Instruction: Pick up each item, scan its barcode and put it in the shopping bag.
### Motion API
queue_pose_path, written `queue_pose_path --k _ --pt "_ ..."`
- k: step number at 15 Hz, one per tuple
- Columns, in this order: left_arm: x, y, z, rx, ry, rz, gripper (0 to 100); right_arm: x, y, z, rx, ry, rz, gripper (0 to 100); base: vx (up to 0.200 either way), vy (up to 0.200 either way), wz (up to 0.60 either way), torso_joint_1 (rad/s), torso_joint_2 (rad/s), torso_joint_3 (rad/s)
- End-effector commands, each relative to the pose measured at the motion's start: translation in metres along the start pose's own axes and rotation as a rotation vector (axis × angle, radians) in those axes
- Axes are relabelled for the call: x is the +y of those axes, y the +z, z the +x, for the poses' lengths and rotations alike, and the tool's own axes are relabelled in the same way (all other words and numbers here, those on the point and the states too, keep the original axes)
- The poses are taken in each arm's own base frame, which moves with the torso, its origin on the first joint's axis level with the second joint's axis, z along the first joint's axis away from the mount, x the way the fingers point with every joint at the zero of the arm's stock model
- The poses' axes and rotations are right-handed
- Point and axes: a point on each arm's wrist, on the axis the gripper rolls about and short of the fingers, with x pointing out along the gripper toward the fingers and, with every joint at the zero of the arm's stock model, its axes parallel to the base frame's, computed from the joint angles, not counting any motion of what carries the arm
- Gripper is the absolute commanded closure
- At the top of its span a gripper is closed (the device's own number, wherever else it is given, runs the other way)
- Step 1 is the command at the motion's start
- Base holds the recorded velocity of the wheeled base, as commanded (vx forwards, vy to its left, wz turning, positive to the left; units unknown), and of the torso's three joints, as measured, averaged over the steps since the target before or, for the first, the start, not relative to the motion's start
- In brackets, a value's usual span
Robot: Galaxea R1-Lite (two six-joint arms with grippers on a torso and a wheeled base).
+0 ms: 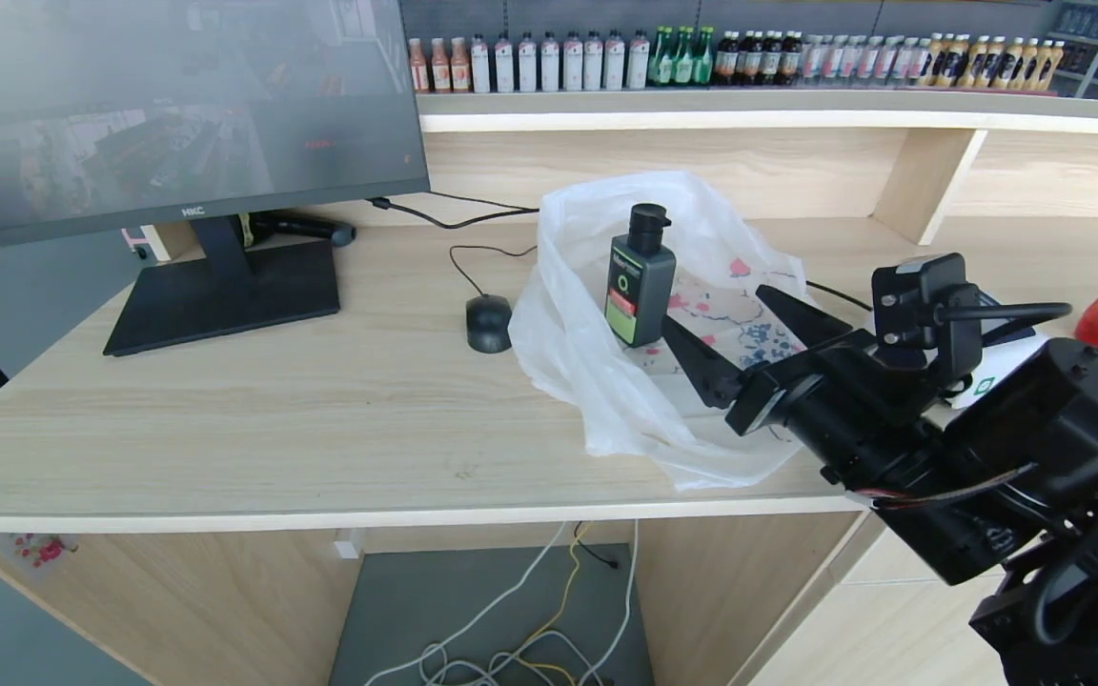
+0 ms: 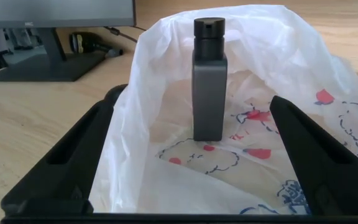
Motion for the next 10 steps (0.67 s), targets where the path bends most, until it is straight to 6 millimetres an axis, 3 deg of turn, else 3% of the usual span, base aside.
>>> queue_pose_path --k 1,2,10 --pt "0.0 0.0 0.0 -0.001 0.0 0.0 0 0.0002 -0.0059 -0.0041 0.027 0.002 -0.002 0 0.0 0.0 0.0 0.0 0.0 0.0" --pt "0.0 0.0 0.0 -0.001 0.0 0.0 0 0.0002 -0.0059 -0.0041 0.027 0.002 -0.002 0 0.0 0.0 0.0 0.0 0.0 0.0" --pt "0.0 0.0 0.0 -0.001 0.0 -0.003 0 -0.0023 -0.0116 0.0056 0.018 -0.015 0.007 0 0.0 -0.2 0.0 0.002 0.0 0.003"
